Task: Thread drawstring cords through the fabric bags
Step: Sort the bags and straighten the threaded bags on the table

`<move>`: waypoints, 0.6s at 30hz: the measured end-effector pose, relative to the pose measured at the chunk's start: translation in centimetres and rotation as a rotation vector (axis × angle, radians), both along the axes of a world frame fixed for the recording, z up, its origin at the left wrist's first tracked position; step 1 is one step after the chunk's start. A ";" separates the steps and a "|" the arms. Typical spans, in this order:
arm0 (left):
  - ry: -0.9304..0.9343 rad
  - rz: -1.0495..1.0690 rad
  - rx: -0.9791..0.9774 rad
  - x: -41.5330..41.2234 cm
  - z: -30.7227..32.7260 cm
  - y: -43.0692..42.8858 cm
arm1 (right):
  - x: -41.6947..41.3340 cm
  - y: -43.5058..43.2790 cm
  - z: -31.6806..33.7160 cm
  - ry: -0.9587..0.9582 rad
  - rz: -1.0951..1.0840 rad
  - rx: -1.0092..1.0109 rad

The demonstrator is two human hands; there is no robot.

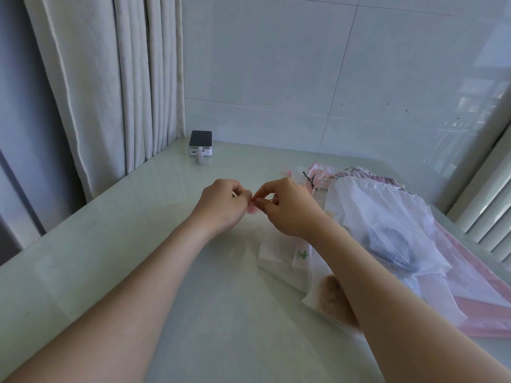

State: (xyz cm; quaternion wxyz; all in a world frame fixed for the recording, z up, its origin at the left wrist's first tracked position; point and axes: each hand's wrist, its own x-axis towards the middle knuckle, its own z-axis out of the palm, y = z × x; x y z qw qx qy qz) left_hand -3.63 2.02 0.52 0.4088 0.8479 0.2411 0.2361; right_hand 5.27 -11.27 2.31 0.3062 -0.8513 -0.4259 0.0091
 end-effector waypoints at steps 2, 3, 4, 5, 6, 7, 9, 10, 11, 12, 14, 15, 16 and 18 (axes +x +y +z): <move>0.001 -0.004 0.036 0.1 -0.3 0.1 | 0.1 0.1 -0.2 0.008 -0.008 -0.006; 0.010 -0.014 0.047 0.2 -0.4 0.2 | 0.1 0.1 -0.2 0.013 -0.010 -0.013; 0.019 -0.027 0.047 0.2 -0.5 0.3 | 0.1 0.2 -0.2 0.018 -0.009 -0.027; 0.026 -0.040 0.040 0.2 -0.7 0.4 | 0.0 0.2 -0.3 0.021 -0.010 -0.042; 0.031 -0.047 0.034 0.3 -0.8 0.6 | 0.0 0.2 -0.3 0.023 -0.012 -0.056; 0.036 -0.046 0.029 0.3 -0.8 0.7 | 0.0 0.3 -0.4 0.021 -0.018 -0.064; 0.033 -0.022 -0.012 0.4 -0.7 0.8 | 0.2 0.4 -0.5 0.018 -0.057 -0.040; 0.018 -0.003 -0.059 0.4 -0.6 0.9 | 0.3 0.4 -0.5 0.018 -0.089 -0.009; -0.001 0.013 -0.113 0.5 -0.6 1.0 | 0.4 0.5 -0.5 0.018 -0.123 0.027; -0.017 0.020 -0.163 0.5 -0.5 1.1 | 0.5 0.5 -0.5 0.016 -0.151 0.057; -0.034 0.016 -0.219 0.5 -0.3 1.1 | 0.5 0.5 -0.4 0.011 -0.188 0.085; -0.041 0.019 -0.219 0.4 -0.2 1.0 | 0.4 0.6 -0.4 0.005 -0.201 0.088; -0.049 0.027 -0.213 0.4 -0.2 0.9 | 0.4 0.6 -0.4 -0.006 -0.215 0.092; -0.073 0.039 -0.243 0.3 -0.2 0.7 | 0.3 0.8 -0.4 -0.026 -0.233 0.107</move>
